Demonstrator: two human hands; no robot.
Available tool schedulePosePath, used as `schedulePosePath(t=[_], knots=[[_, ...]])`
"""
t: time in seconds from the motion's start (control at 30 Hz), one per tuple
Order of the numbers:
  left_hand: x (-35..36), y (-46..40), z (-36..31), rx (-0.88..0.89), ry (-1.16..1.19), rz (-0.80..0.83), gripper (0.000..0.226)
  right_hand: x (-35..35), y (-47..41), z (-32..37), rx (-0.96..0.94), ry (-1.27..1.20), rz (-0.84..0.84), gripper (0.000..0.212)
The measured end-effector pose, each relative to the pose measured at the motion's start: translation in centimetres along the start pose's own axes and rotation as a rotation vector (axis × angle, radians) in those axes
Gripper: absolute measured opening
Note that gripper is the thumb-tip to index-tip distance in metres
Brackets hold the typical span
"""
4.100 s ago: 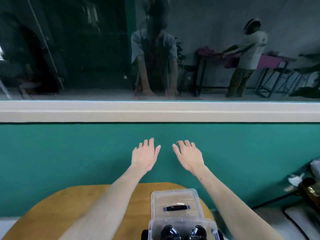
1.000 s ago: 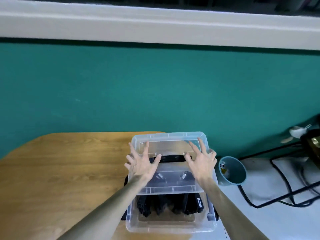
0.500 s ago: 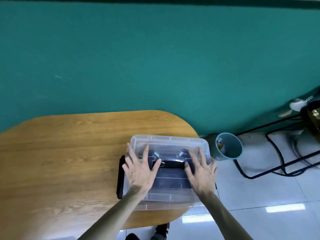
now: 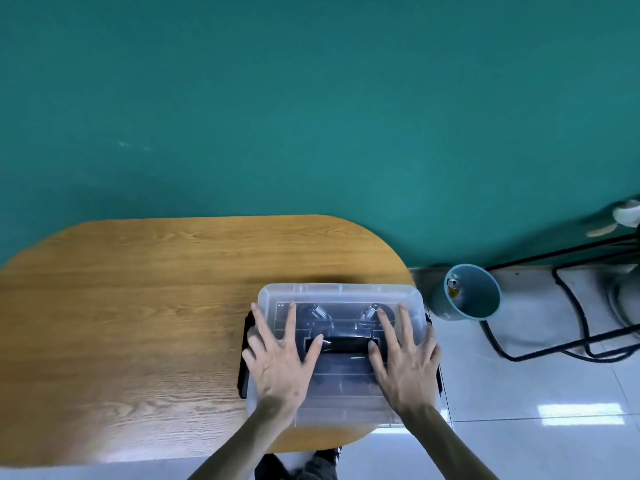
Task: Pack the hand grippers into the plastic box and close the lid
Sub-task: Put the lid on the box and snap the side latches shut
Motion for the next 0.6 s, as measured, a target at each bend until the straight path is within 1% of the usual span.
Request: schedulePosePath(t=[0.27,0.33,0.47,0.5,0.6], knots=[[0.9,1.1,0.4,0.023,0.014,0.016,0.083,0.7,1.6,-0.6,-0.044,-0.025,0.005,0.068],[1.1,1.0,0.3,0.020,0.022,0.014,0.083,0.6,1.4,-0.5,-0.035,-0.015,0.035,0.069],[0.9,1.0,0.5,0.040,0.100,0.025,0.083,0.6,1.3,-0.7,-0.050,-0.010,0.046,0.068],[0.7,1.0,0.7,0.071,0.113,0.015,0.083,0.3,1.2,-0.7,-0.071,-0.020,0.034,0.066],[0.5,0.4,1.6,0.252,0.084,-0.071,0.081,-0.2,0.5,-1.5,-0.199,-0.030,-0.009,0.061]])
Point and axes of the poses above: each hand's wrist, its own y-axis away from the middle knuckle, its own x-axis out of the palm, z = x × y, the point moved 2 cm from there along -y, towards the middle knuckle, and after that the axes turned 10 degrees about -y, right-handed, at the moved point
